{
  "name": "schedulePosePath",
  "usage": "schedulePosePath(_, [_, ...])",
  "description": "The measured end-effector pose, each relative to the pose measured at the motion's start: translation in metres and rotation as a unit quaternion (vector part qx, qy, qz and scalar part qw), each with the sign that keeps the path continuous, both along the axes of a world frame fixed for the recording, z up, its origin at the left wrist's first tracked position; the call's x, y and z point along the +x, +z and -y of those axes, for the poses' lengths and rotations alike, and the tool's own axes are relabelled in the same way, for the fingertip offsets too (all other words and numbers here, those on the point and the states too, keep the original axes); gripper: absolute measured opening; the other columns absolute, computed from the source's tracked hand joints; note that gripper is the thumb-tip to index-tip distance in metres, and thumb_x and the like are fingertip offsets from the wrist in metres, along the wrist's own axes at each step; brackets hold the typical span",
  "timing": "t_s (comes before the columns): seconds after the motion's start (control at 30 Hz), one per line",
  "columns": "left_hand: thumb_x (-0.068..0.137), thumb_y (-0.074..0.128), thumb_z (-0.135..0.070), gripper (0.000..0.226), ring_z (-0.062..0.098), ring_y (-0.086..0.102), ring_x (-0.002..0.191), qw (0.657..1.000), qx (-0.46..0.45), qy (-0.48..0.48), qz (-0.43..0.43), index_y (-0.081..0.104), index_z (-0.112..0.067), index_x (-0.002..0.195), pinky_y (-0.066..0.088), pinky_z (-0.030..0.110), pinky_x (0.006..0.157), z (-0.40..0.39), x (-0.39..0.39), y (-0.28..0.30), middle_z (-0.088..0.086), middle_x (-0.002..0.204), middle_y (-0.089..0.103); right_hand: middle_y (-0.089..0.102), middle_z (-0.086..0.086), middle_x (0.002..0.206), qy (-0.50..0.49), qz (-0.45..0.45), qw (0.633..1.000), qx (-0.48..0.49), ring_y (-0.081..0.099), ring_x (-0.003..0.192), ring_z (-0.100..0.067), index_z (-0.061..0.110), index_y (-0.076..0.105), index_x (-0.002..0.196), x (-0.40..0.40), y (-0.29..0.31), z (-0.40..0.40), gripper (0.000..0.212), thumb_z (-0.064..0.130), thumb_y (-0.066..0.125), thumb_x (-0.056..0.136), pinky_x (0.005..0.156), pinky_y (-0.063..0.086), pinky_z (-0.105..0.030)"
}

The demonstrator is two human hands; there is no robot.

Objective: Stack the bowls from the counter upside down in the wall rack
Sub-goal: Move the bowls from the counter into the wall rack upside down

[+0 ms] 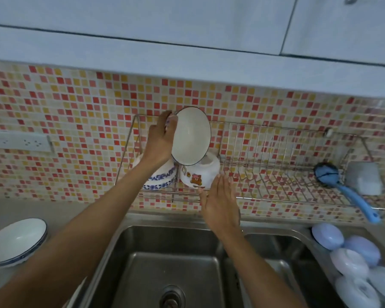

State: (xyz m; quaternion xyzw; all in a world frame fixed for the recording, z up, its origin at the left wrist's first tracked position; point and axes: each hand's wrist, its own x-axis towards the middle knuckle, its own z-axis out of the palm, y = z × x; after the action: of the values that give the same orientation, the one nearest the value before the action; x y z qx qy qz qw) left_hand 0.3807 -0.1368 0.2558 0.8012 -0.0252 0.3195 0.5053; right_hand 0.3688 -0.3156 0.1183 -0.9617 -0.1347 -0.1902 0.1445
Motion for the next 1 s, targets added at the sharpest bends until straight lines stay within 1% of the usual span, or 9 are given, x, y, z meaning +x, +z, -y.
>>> schedulePosePath(0.1, [0.093, 0.035, -0.059, 0.052, 0.024, 0.051, 0.109, 0.997, 0.075, 0.002, -0.004, 0.033, -0.037, 0.14, 0.048, 0.037, 0.089, 0.006, 0.023, -0.006, 0.015, 0.133, 0.042, 0.01, -0.015, 0.16, -0.008, 0.016, 1.0, -0.006, 0.003, 0.149, -0.026, 0.003, 0.006, 0.151, 0.003, -0.002, 0.0, 0.073, 0.054, 0.015, 0.1, 0.117, -0.008, -0.035])
schedulePosePath(0.2, [0.095, 0.042, -0.047, 0.051, 0.015, 0.038, 0.111, 0.98, 0.194, 0.004, 0.032, 0.032, -0.032, 0.143, 0.037, 0.029, 0.096, 0.02, 0.027, -0.012, 0.013, 0.131, 0.035, 0.012, -0.016, 0.16, -0.015, 0.026, 0.999, -0.011, 0.005, 0.148, -0.026, 0.002, 0.008, 0.151, 0.005, -0.005, -0.001, 0.074, 0.054, 0.014, 0.1, 0.116, -0.009, -0.035])
schedulePosePath(0.3, [0.093, 0.046, -0.048, 0.057, 0.027, 0.034, 0.125, 0.954, 0.295, 0.002, 0.054, 0.033, -0.029, 0.144, 0.034, 0.034, 0.105, 0.025, 0.036, -0.022, 0.017, 0.136, 0.03, 0.009, -0.013, 0.16, -0.015, 0.025, 1.0, -0.01, 0.003, 0.149, -0.024, 0.004, 0.005, 0.152, 0.006, -0.006, -0.001, 0.075, 0.057, 0.013, 0.099, 0.115, -0.01, -0.034])
schedulePosePath(0.47, [0.089, 0.05, -0.053, 0.059, 0.038, 0.036, 0.125, 0.885, 0.462, 0.022, 0.054, 0.039, -0.03, 0.141, 0.043, 0.045, 0.098, 0.03, 0.056, -0.043, 0.016, 0.132, 0.032, 0.013, -0.015, 0.159, -0.016, 0.035, 0.999, -0.02, 0.006, 0.148, -0.025, 0.002, 0.007, 0.151, 0.006, -0.006, -0.001, 0.074, 0.055, 0.013, 0.1, 0.118, -0.005, -0.037])
schedulePosePath(0.57, [0.089, 0.046, -0.055, 0.057, 0.039, 0.038, 0.125, 0.873, 0.486, 0.01, 0.032, 0.042, -0.031, 0.14, 0.046, 0.049, 0.098, 0.025, 0.061, -0.058, 0.017, 0.131, 0.035, 0.017, -0.016, 0.158, -0.019, 0.044, 0.999, -0.024, 0.011, 0.148, -0.027, 0.0, 0.01, 0.15, 0.005, -0.006, -0.001, 0.074, 0.054, 0.011, 0.099, 0.119, -0.002, -0.038])
schedulePosePath(0.7, [0.085, 0.057, -0.051, 0.058, 0.042, 0.035, 0.13, 0.85, 0.526, -0.015, 0.001, 0.044, -0.033, 0.138, 0.04, 0.058, 0.103, 0.024, 0.06, -0.074, 0.019, 0.136, 0.039, 0.019, -0.018, 0.157, -0.023, 0.049, 0.998, -0.022, 0.013, 0.148, -0.028, -0.002, 0.012, 0.149, 0.006, -0.006, -0.002, 0.079, 0.056, -0.001, 0.097, 0.12, 0.003, -0.04])
schedulePosePath(0.77, [0.084, 0.057, -0.053, 0.059, 0.041, 0.035, 0.131, 0.844, 0.536, -0.024, -0.006, 0.044, -0.032, 0.138, 0.041, 0.059, 0.102, 0.025, 0.06, -0.077, 0.019, 0.138, 0.039, 0.015, -0.018, 0.158, -0.026, 0.041, 0.999, -0.021, 0.009, 0.148, -0.027, -0.001, 0.009, 0.15, 0.007, -0.006, -0.002, 0.079, 0.056, 0.0, 0.097, 0.121, 0.003, -0.04])
schedulePosePath(0.9, [0.08, 0.059, -0.056, 0.067, 0.041, 0.037, 0.131, 0.849, 0.528, -0.027, -0.009, 0.043, -0.031, 0.14, 0.038, 0.058, 0.106, 0.025, 0.059, -0.08, 0.022, 0.139, 0.04, 0.008, -0.016, 0.16, -0.027, 0.022, 0.999, -0.022, 0.003, 0.149, -0.025, 0.001, 0.002, 0.151, 0.007, -0.007, -0.001, 0.078, 0.058, 0.005, 0.097, 0.121, -0.001, -0.038])
schedulePosePath(1.0, [0.078, 0.066, -0.052, 0.068, 0.04, 0.041, 0.125, 0.867, 0.497, -0.048, 0.0, 0.045, -0.031, 0.138, 0.042, 0.053, 0.102, 0.024, 0.055, -0.082, 0.022, 0.136, 0.041, 0.005, -0.014, 0.161, -0.022, 0.016, 1.0, -0.01, 0.001, 0.149, -0.024, 0.003, -0.001, 0.151, 0.004, -0.005, -0.001, 0.079, 0.059, 0.006, 0.097, 0.119, -0.005, -0.035])
